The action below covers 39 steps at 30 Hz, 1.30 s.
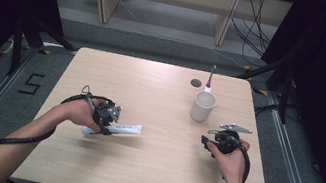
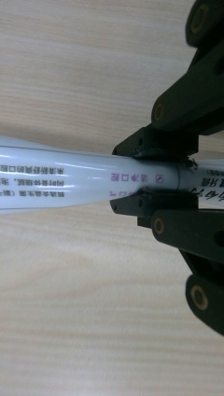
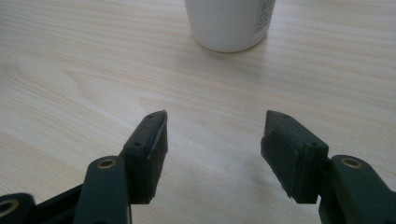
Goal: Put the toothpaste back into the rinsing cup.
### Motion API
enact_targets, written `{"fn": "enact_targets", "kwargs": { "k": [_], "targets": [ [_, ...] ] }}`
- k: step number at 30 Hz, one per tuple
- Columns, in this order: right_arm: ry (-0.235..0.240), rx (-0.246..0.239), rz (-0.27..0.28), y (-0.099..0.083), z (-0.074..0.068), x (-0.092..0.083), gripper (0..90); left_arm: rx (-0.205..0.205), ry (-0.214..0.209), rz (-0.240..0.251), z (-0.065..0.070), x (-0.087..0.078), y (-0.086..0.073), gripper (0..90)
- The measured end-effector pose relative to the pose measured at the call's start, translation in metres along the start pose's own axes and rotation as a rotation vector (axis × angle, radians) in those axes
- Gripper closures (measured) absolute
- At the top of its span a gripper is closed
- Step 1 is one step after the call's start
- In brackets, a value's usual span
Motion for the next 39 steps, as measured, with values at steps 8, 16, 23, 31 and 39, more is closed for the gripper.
{"fn": "enact_targets", "kwargs": {
  "k": [8,16,23,31,39],
  "targets": [
    [-0.006,0.008,-0.009,0.000,-0.003,0.000,41.2,-0.077,0.107,0.207,-0.001,-0.017,0.004,75.8],
    [0.001,-0.018,0.004,-0.001,-0.002,0.002,41.5,-0.102,0.199,0.391,-0.001,-0.026,0.002,75.8],
    [0.004,-0.058,0.053,0.000,-0.005,0.003,42.5,-0.194,0.278,0.592,0.005,-0.026,0.000,75.8],
    [0.022,-0.055,0.107,0.003,-0.011,0.002,43.1,-0.317,0.391,0.761,0.017,-0.021,0.005,75.9],
    [0.030,-0.066,0.175,0.005,-0.016,0.001,41.3,-0.452,0.477,0.904,0.023,-0.013,0.012,75.9]
  ]
}}
Point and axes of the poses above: each handheld gripper's, and its own axes: x roughly forward along the jaws, y roughly out of its top, z roughly to its right, the point moved 2 cm from there along x, roughly forward along the jaws, and after that the axes turned 5 degrees about x, right-handed, at the moved point
